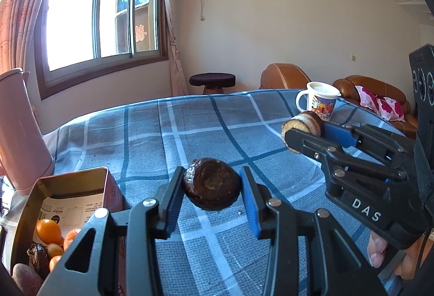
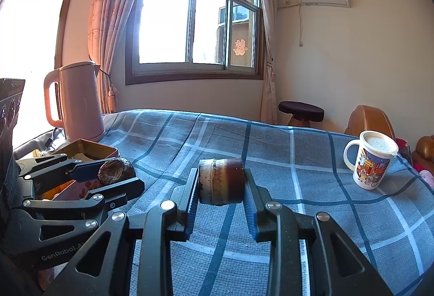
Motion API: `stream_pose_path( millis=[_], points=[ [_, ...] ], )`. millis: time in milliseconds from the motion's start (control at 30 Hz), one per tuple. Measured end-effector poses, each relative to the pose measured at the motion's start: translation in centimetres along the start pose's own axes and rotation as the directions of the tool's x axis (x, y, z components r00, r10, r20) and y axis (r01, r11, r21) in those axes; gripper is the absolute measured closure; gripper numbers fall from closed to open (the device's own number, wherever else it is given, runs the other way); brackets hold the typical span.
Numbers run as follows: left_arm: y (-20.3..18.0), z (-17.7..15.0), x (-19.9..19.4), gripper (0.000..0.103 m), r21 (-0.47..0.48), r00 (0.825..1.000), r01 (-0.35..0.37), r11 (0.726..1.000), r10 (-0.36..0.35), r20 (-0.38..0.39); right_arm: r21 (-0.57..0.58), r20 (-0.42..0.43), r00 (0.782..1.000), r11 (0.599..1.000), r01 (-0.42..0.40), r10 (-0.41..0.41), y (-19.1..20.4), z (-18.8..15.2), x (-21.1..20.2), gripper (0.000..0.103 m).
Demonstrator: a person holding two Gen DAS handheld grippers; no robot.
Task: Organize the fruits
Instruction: 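Carry the dark brown fruit in the left tool to the tin while the right tool carries the slice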
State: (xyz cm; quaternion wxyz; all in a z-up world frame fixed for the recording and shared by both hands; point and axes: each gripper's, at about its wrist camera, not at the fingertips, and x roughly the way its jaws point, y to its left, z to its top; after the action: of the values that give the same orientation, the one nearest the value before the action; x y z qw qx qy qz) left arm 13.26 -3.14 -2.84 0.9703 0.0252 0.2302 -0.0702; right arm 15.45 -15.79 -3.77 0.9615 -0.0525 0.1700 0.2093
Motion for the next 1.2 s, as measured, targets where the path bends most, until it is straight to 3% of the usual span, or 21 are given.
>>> stream_pose_path(
  millis=[467,1200],
  points=[
    [1.0,-0.5,-1.7,0.061,-0.015,1.000,-0.019,1.000,0.020,0.024,-0.016,0.009,1.000,1.000,-0.019,0.019,1.2,-0.1,-0.6,0.071],
    [3.5,-1.4,-3.9,0.061,-0.040,0.995,-0.086,0.995,0.089,0.056,-0.041,-0.023,0.994,0.993,-0.112,0.111,4.9,0.0,0.0,0.071]
  ],
)
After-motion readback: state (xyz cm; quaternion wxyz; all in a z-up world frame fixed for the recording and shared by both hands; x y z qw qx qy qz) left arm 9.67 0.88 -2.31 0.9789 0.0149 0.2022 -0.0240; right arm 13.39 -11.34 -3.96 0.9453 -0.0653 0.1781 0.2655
